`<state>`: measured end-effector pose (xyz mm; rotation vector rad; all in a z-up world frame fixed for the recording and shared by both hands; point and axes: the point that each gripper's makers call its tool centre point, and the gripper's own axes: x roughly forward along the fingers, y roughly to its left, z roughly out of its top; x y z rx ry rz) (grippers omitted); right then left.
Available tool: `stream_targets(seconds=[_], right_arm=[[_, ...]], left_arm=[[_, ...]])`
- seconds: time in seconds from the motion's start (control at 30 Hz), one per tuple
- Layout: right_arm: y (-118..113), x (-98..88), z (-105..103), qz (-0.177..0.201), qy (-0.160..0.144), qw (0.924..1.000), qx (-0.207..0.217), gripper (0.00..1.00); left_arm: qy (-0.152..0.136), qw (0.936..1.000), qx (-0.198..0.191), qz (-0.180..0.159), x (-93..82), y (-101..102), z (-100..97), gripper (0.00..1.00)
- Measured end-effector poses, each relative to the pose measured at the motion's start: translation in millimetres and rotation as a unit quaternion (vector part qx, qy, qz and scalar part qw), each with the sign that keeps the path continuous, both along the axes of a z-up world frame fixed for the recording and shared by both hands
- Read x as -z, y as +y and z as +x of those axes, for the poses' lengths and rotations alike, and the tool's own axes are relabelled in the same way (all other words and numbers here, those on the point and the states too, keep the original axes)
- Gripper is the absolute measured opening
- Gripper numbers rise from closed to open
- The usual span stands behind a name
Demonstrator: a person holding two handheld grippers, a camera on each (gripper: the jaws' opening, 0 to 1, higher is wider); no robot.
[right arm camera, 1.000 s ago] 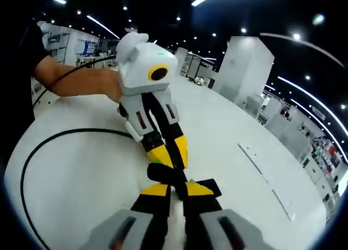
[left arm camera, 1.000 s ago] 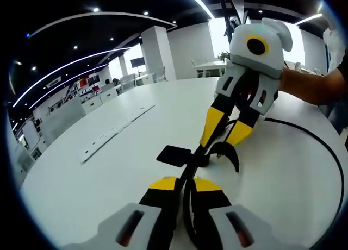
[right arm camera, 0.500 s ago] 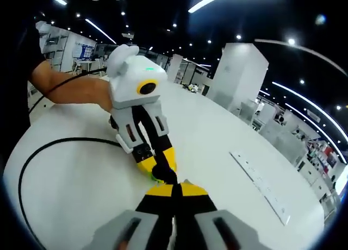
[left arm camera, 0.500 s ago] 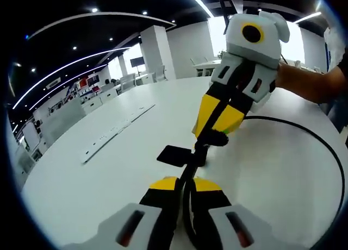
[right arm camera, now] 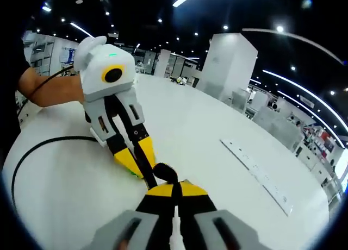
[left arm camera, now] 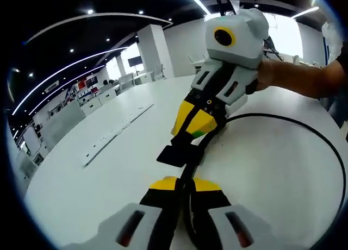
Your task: Find the charging cable on the desk, coil it up and secure with Velcro.
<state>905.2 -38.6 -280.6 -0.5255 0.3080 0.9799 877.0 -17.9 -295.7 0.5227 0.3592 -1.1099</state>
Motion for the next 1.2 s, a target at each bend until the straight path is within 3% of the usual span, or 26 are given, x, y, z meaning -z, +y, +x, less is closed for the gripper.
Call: stream_targets(seconds=[0.37,0.53,1.2], right_arm=[[6.8,9.6,6.0,-0.003,0.004,1.0000,0.001,0.04],[4.1,14.1,8.0,-0.006,0.011,0.9999,0.010,0.04],[4.7,15.5,8.7,-0.022,0.008,0.9997,0.005,0.03]], left_arm=[[-0.002,1.0000,0.002,0.004,0.5,1.8,2.2,0.09],[-0.003,1.0000,0.000,0.005,-1.0,-2.1,-10.4,0.09],[-0.005,1.0000,0.003,0.006,1.0,3.8,6.9,0.09]])
